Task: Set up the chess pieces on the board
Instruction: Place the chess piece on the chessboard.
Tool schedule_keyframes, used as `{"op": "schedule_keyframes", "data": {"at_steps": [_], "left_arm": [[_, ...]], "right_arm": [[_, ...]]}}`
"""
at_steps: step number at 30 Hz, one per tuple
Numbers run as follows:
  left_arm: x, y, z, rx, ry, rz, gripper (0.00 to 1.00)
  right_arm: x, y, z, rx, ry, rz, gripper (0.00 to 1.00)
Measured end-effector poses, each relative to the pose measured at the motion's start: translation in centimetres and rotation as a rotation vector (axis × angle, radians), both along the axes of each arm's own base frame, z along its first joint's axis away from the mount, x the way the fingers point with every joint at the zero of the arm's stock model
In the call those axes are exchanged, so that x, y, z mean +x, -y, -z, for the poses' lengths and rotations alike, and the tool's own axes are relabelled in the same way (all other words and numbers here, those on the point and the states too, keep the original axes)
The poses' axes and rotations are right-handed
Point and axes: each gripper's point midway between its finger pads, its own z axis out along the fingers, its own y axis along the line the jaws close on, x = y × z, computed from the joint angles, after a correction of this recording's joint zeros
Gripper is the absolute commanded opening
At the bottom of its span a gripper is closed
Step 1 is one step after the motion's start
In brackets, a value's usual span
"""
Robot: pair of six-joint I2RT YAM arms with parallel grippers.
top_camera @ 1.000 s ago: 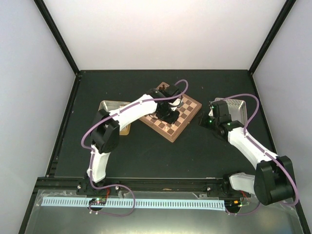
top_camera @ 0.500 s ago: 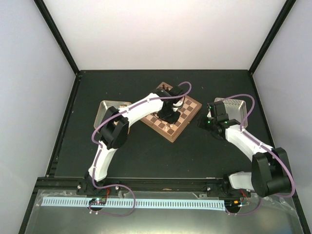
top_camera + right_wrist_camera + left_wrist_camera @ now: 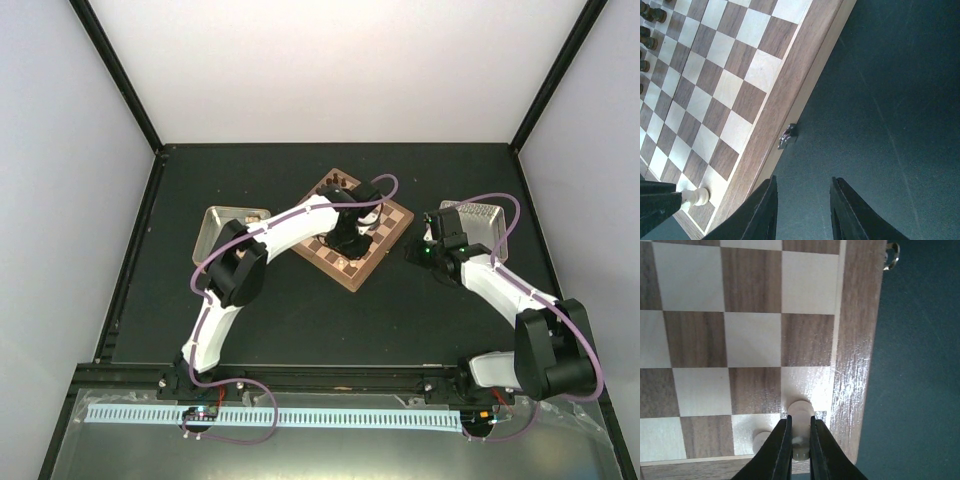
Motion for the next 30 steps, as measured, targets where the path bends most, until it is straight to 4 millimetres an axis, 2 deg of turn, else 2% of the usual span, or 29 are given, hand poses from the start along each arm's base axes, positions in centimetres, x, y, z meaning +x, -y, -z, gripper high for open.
{"op": "schedule_keyframes", "data": {"at_steps": [9, 21, 25, 30], "left_arm": [[-0.2, 0.6, -0.1, -0.012, 0.005, 0.023, 0.12], [0.1, 1.4, 0.2, -0.039, 0.004, 0.029, 0.12], [0.3, 1.7, 0.3, -0.052, 0.009, 0.030, 0.17], [0.4, 1.8, 1.1, -0.042, 0.001, 0.028, 0.31]], "right_arm": [[0.0, 0.0, 0.0, 0.000, -0.001, 0.000, 0.31], [0.0, 0.0, 0.0, -0.001, 0.000, 0.000, 0.31], [0.0, 0.0, 0.0, -0.001, 0.000, 0.000, 0.32], [0.0, 0.0, 0.0, -0.002, 0.000, -0.001, 0.33]]}}
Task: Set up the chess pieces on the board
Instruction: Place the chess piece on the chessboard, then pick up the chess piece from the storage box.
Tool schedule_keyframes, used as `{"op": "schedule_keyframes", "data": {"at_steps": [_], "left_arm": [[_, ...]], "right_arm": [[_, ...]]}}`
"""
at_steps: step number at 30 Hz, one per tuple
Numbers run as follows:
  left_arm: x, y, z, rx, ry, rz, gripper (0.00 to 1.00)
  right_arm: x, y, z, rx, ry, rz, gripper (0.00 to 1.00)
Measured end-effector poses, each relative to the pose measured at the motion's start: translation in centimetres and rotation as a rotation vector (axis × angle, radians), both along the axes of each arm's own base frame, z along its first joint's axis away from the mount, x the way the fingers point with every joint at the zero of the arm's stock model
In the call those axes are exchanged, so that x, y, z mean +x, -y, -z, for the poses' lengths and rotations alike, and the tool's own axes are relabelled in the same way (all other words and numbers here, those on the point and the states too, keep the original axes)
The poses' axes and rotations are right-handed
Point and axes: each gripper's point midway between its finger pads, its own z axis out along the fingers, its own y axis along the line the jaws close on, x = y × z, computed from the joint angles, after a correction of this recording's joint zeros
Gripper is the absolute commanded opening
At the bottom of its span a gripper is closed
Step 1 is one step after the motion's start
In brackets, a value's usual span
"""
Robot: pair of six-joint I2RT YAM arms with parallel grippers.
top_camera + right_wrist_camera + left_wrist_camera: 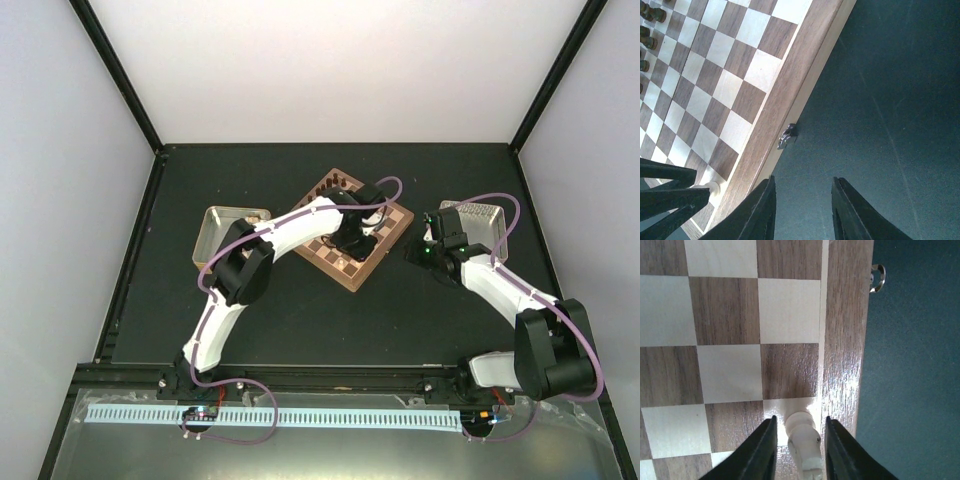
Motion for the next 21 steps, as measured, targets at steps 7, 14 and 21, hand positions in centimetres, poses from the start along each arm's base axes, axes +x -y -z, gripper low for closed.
{"op": "schedule_keyframes", "data": {"at_steps": [7, 14, 21], "left_arm": [[0.5, -0.4, -0.2, 0.004, 0.011, -0.018, 0.45], [2.9, -4.0, -4.9, -0.045, 0.123, -0.142, 0.47], [6.4, -17.5, -8.2, -0.044, 0.236, -0.485, 0.50]], "right_arm": [[0.0, 0.0, 0.0, 0.002, 0.000, -0.002, 0.35], [0.3, -0.8, -0.4, 0.017, 0.006, -0.041, 0.39], [2.0, -2.0, -0.4, 0.015, -0.007, -0.081, 0.41]]}}
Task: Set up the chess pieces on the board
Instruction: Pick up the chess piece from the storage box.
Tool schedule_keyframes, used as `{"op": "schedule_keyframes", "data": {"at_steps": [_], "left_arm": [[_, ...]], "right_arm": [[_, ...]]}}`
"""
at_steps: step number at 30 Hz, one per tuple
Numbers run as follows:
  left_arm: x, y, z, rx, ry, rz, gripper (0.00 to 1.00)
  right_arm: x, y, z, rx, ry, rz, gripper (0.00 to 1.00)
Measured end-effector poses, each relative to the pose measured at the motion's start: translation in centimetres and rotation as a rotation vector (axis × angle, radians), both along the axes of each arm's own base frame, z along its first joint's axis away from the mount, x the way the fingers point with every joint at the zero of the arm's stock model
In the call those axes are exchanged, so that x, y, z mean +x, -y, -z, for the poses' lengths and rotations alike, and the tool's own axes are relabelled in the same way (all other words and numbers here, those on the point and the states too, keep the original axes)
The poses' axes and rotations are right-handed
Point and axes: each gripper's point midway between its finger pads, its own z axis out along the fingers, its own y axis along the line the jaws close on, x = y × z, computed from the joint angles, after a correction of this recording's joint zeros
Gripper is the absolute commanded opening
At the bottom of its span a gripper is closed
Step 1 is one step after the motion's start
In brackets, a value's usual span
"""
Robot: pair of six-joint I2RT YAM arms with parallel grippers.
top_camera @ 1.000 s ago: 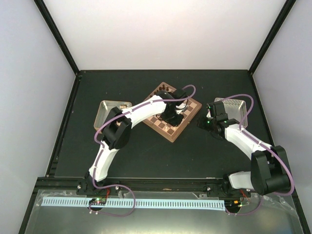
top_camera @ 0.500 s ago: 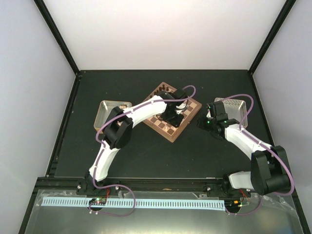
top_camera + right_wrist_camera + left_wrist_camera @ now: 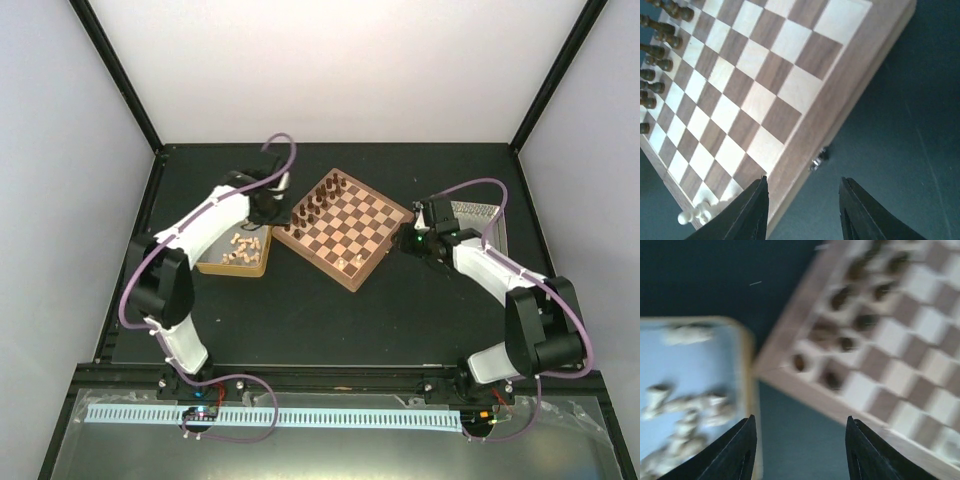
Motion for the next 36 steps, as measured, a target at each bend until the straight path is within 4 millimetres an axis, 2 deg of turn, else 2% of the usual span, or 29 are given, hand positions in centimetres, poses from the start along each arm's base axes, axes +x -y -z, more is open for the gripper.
{"op": "schedule_keyframes", "data": {"at_steps": [2, 5, 8, 13, 20, 29, 31, 36], "left_arm": [[0.2, -4.4, 1.4, 0.028, -0.023, -0.105, 0.49], [-0.2, -8.2, 3.9, 0.069, -0.081, -0.195, 0.40], [-0.3, -10.5, 5.6, 0.103, -0.126, -0.256, 0.30], [0.1, -13.3, 7.9, 0.139, -0.175, -0.340, 0.30], [0.2, -16.3, 9.7, 0.171, -0.219, -0.419, 0.27], [0.7, -17.8, 11.7, 0.183, -0.260, -0.460, 0.28], [0.8, -18.0, 12.1, 0.185, -0.268, -0.465, 0.24], [1.4, -18.3, 12.1, 0.172, -0.256, -0.475, 0.06]], "right_arm": [[0.8, -0.3, -0.4, 0.000, 0.011, -0.006, 0.41], [1.5, -0.5, -1.0, 0.002, 0.025, -0.008, 0.40], [1.7, -0.6, -1.3, 0.004, 0.032, -0.008, 0.39], [1.7, -0.6, -1.0, 0.004, 0.022, -0.005, 0.35], [1.7, -0.6, 0.1, -0.001, -0.008, -0.004, 0.32], [1.8, -0.7, 0.6, -0.005, -0.023, -0.005, 0.31], [1.9, -0.8, 0.5, -0.004, -0.019, -0.005, 0.30], [2.0, -0.8, 0.3, -0.002, -0.015, -0.005, 0.28]]}}
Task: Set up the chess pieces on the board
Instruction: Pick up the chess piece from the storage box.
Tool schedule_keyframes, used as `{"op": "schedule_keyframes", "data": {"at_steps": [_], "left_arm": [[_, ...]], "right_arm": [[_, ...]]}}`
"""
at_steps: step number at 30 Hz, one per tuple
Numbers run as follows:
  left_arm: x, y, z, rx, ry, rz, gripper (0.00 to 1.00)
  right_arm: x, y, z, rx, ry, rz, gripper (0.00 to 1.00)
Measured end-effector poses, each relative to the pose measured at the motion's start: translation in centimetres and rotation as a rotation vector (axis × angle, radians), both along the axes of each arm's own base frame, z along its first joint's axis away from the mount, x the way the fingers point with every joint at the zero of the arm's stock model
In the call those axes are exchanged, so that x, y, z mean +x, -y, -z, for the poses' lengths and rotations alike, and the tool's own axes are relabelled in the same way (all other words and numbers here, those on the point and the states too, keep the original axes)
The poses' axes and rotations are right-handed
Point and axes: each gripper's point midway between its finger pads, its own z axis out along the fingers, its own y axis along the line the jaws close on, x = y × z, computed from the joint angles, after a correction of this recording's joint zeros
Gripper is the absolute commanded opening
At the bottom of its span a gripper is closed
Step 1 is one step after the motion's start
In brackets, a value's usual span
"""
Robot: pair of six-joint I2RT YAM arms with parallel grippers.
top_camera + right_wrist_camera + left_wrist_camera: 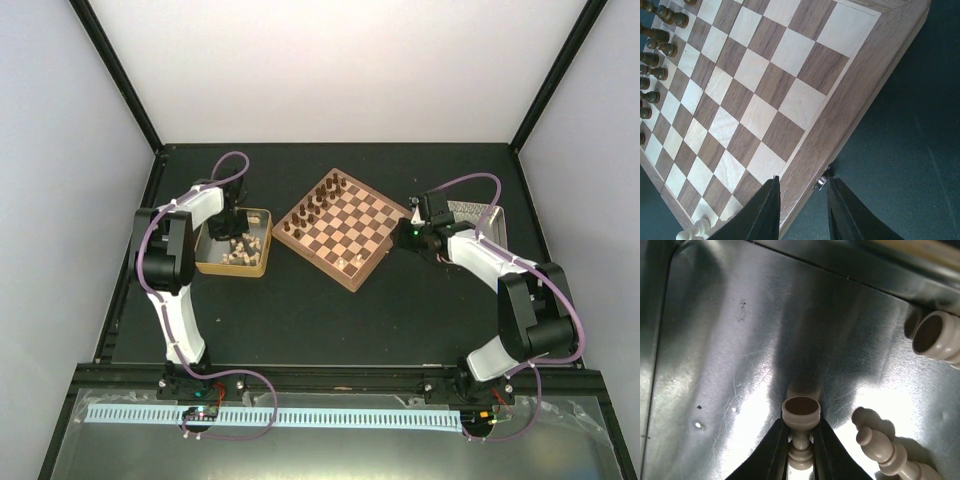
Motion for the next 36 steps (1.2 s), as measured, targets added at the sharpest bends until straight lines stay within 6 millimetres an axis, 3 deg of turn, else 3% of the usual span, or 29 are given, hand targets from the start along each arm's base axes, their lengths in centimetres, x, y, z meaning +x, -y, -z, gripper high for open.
{"op": "schedule_keyframes", "data": {"at_steps": [7, 12, 15, 20, 23, 27, 29, 36], "left_arm": [[-0.3, 0.4, -1.1, -0.028, 0.025, 0.004, 0.05], [-1.0, 2.6, -5.7, -0.148, 0.130, 0.057, 0.06], [-0.9, 5.7, -10.0, -0.287, 0.236, 0.130, 0.06], [-2.0, 13.7, -15.0, -0.541, 0.342, 0.350, 0.06], [-3.6, 19.2, -16.7, -0.650, 0.375, 0.547, 0.06], [-6.6, 24.5, -17.7, -0.736, 0.408, 0.788, 0.06], [-7.9, 26.1, -17.9, -0.764, 0.431, 0.882, 0.06], [-10.2, 28.7, -18.6, -0.746, 0.571, 1.104, 0.07]], "right_arm": [[-0.2, -0.4, -0.2, 0.022, -0.004, -0.016, 0.29], [-0.8, -2.9, -2.0, 0.117, 0.016, -0.105, 0.34], [-1.3, -5.6, -4.1, 0.176, 0.067, -0.198, 0.39], [-2.8, -10.5, -7.7, 0.238, 0.174, -0.360, 0.47], [-3.5, -12.8, -9.9, 0.310, 0.216, -0.422, 0.51], [-3.4, -13.8, -12.2, 0.377, 0.246, -0.444, 0.53], [-3.3, -13.9, -13.0, 0.389, 0.252, -0.442, 0.53], [-4.6, -13.2, -16.4, 0.426, 0.295, -0.435, 0.50]]}}
